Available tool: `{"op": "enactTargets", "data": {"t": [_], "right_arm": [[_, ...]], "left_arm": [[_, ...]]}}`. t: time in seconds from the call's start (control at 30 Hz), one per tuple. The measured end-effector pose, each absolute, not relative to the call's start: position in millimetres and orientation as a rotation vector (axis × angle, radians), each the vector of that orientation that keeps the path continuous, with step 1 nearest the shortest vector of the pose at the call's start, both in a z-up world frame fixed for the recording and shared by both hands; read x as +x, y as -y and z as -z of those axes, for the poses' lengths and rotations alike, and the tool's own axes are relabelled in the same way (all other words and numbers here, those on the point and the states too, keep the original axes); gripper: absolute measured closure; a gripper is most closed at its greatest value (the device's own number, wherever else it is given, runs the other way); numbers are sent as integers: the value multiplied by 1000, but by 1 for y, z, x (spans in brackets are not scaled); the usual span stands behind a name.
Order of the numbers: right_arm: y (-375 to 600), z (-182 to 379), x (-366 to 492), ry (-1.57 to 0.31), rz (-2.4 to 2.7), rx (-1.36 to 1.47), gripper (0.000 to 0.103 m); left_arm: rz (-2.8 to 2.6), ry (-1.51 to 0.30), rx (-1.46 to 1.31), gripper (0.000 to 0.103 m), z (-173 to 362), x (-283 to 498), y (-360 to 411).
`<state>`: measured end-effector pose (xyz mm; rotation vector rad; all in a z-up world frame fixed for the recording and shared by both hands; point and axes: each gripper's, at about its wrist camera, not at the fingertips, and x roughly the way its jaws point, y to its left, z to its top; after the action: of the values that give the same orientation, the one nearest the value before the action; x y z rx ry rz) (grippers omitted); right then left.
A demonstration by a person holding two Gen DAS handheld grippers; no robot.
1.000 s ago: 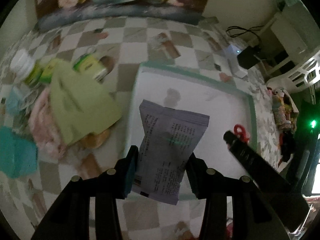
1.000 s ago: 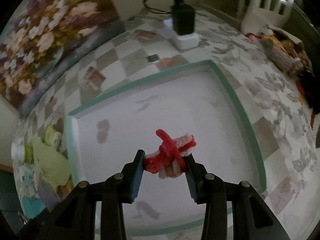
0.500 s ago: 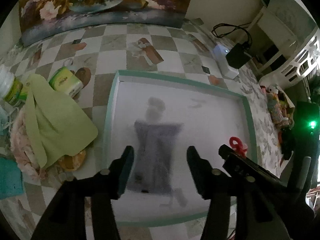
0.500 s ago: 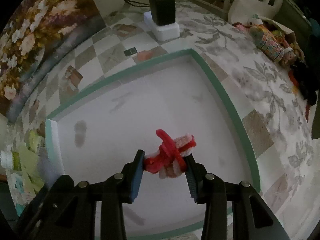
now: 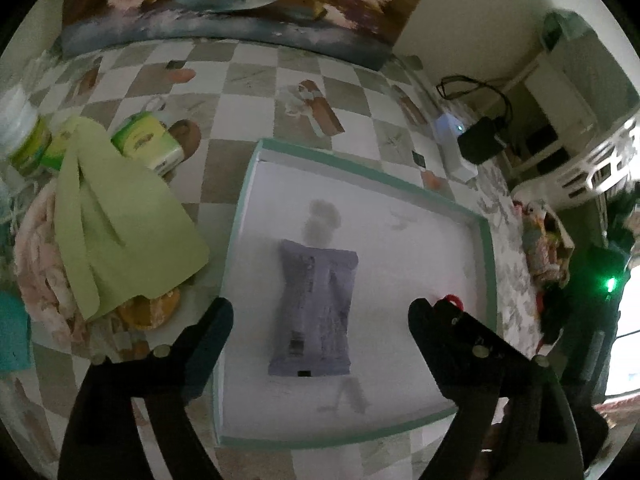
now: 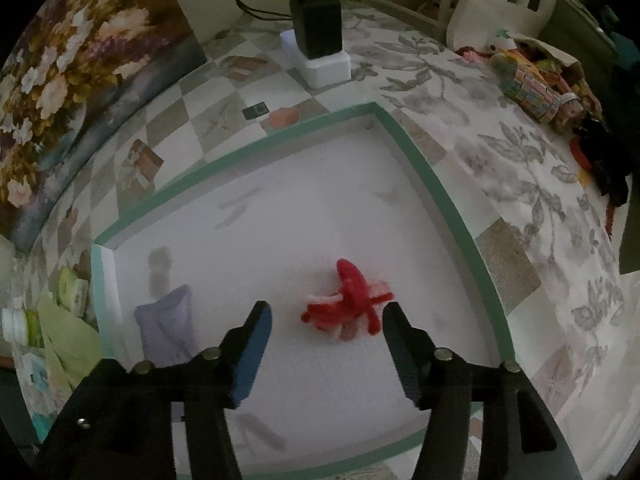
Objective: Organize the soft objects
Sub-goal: 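Carry both items over the white tray and open both tools to drop them, then move both open tools back from the tray toward the pile of items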
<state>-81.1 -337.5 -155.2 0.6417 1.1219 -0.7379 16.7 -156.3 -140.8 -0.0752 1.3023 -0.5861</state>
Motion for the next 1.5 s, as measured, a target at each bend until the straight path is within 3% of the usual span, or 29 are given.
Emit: {"op": "enactTargets", "data": {"t": [0.23,0.43,1.1,1.5], "right_arm": [[334,154,-79,-1119,729,621,28],[329,146,-77,-1070,721,595,0],[317,139,-71,-1036,574,710,0],[289,118,-58,-992,537,588,0]], "left_arm": [[561,-1280,-147,9,133,23,139],[553,-1231,-185,0,122,29,130],[446,-1167,-268,0,105,53,88],[280,-1081,-184,0,89,84,37]]}}
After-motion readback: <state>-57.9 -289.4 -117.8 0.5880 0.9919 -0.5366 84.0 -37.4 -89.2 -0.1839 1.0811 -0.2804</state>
